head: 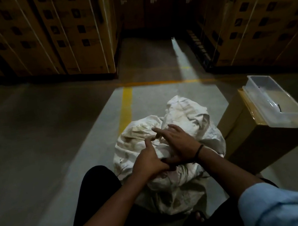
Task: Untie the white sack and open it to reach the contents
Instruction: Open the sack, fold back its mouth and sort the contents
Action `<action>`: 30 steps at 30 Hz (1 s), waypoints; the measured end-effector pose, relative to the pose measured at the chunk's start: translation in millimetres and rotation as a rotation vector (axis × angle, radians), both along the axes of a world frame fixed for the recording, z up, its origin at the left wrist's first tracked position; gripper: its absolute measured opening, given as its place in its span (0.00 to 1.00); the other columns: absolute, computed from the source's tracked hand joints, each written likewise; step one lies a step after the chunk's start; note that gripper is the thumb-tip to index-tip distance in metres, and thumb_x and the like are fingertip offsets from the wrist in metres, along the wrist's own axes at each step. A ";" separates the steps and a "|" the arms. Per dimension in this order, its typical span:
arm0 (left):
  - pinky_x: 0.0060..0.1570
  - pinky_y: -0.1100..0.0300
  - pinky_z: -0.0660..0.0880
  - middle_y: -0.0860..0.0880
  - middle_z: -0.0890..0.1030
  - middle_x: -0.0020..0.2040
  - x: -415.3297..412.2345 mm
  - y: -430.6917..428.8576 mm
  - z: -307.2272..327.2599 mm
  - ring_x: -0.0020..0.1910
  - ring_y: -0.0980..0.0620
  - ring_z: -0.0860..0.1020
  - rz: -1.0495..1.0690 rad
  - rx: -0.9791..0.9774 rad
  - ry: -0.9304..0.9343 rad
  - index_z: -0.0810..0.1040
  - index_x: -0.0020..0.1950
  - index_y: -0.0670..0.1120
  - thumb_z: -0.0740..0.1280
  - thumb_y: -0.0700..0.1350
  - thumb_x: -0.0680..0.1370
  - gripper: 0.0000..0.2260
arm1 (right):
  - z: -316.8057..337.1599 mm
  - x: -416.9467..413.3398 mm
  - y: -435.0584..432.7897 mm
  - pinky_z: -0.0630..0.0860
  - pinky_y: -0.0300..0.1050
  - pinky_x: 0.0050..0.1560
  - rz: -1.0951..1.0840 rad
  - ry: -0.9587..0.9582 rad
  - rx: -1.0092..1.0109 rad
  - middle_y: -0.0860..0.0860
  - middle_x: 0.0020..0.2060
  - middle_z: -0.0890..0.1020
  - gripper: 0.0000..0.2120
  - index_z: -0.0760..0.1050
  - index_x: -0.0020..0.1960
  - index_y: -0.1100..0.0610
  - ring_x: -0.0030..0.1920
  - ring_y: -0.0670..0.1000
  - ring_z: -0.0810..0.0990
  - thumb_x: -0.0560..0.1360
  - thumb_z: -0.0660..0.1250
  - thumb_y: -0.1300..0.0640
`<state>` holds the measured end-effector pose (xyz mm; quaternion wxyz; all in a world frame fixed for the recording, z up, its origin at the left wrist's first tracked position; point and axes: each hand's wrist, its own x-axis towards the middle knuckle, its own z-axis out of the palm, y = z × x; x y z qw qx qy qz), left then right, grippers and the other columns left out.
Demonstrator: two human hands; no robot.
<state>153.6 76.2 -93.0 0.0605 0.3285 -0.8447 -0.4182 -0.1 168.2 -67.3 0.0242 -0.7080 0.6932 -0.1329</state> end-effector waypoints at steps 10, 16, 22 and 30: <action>0.71 0.49 0.67 0.46 0.69 0.75 48.1 -30.4 20.1 0.71 0.47 0.70 -0.151 -0.019 -0.441 0.55 0.79 0.49 0.79 0.70 0.54 0.62 | -2.5 -3.4 -6.7 0.77 0.51 0.51 -0.322 -0.301 0.393 0.55 0.50 0.81 0.44 0.62 0.67 0.43 0.51 0.57 0.80 0.54 0.71 0.35; 0.57 0.50 0.76 0.40 0.80 0.62 3.9 -8.2 40.9 0.60 0.42 0.79 -0.063 -0.272 -0.310 0.34 0.79 0.42 0.80 0.58 0.63 0.65 | 10.3 5.6 -46.4 0.73 0.49 0.54 -0.265 -0.318 0.353 0.59 0.55 0.81 0.34 0.65 0.70 0.56 0.56 0.60 0.79 0.67 0.75 0.55; 0.56 0.74 0.71 0.52 0.78 0.62 23.5 -45.1 33.4 0.60 0.59 0.77 -0.084 0.153 0.075 0.70 0.66 0.50 0.83 0.38 0.63 0.36 | 12.2 13.1 -25.3 0.65 0.50 0.67 -0.025 -0.117 -0.037 0.50 0.64 0.77 0.49 0.48 0.79 0.55 0.65 0.51 0.74 0.68 0.69 0.38; 0.63 0.50 0.77 0.44 0.80 0.65 54.4 -90.4 39.7 0.58 0.51 0.82 -0.214 0.598 0.013 0.78 0.66 0.47 0.83 0.45 0.62 0.33 | 1.2 2.8 -28.5 0.73 0.51 0.46 -0.271 -0.161 0.310 0.62 0.45 0.81 0.38 0.57 0.74 0.52 0.49 0.63 0.80 0.70 0.72 0.51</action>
